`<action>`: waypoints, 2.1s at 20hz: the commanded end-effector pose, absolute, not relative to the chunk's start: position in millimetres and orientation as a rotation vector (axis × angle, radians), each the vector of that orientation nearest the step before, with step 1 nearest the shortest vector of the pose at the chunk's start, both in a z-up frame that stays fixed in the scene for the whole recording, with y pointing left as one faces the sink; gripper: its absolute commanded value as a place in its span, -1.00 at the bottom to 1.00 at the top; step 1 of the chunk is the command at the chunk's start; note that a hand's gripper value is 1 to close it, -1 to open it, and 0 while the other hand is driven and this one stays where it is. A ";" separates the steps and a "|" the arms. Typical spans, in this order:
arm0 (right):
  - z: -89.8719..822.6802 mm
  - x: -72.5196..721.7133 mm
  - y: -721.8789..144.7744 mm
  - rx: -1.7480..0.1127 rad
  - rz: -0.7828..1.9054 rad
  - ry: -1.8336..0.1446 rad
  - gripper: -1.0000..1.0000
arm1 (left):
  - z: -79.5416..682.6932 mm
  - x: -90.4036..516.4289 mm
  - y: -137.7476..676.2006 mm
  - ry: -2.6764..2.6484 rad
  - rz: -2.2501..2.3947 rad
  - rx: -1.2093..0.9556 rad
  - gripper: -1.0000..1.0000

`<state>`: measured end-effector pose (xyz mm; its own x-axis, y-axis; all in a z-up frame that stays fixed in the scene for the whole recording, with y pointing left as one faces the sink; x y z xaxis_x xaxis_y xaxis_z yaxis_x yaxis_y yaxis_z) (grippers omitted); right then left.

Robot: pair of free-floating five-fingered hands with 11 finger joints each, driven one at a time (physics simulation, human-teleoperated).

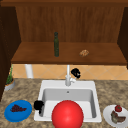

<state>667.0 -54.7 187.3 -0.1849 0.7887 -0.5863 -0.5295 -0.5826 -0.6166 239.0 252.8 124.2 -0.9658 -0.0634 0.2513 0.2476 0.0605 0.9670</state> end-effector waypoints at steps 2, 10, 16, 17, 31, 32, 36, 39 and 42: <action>204.2 669.7 -23.4 -1.144 1.917 -0.307 1.00 | 124.2 239.0 252.8 -2.109 -2.001 -0.188 0.00; 191.1 662.8 -2.1 -1.410 1.848 -0.072 1.00 | 124.2 239.0 252.8 -2.109 -2.001 -0.188 0.00; 187.0 659.6 0.1 -1.464 1.762 -0.052 1.00 | 124.2 239.0 252.8 -2.109 -2.001 -0.188 0.00; 186.2 659.2 -0.1 -1.464 1.759 -0.054 1.00 | 124.2 239.0 252.8 -2.109 -2.001 -0.188 0.00; 166.0 661.5 -27.6 -1.424 1.702 -0.174 1.00 | 124.2 239.0 252.8 -2.109 -2.001 -0.188 0.00; 166.1 661.6 -28.2 -1.391 1.719 -0.168 1.00 | 124.2 239.0 252.8 -2.109 -2.001 -0.188 0.00; 167.6 657.8 -29.8 -1.483 1.706 -0.107 1.00 | 124.2 239.0 252.8 -2.109 -2.001 -0.188 0.00; 172.6 662.8 -32.4 -1.387 1.731 -0.128 -1.00 | 124.2 239.0 252.8 -2.109 -2.001 -0.188 0.00; 171.5 670.9 -32.6 -1.304 1.723 -0.158 -1.00 | 124.2 239.0 252.8 -2.109 -2.001 -0.188 0.00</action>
<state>664.4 -33.4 172.2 0.0498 0.6462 -0.7615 -0.5558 -0.6155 -0.5587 239.0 252.8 124.2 -0.9658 -0.0634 0.2513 0.2476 0.0605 0.9670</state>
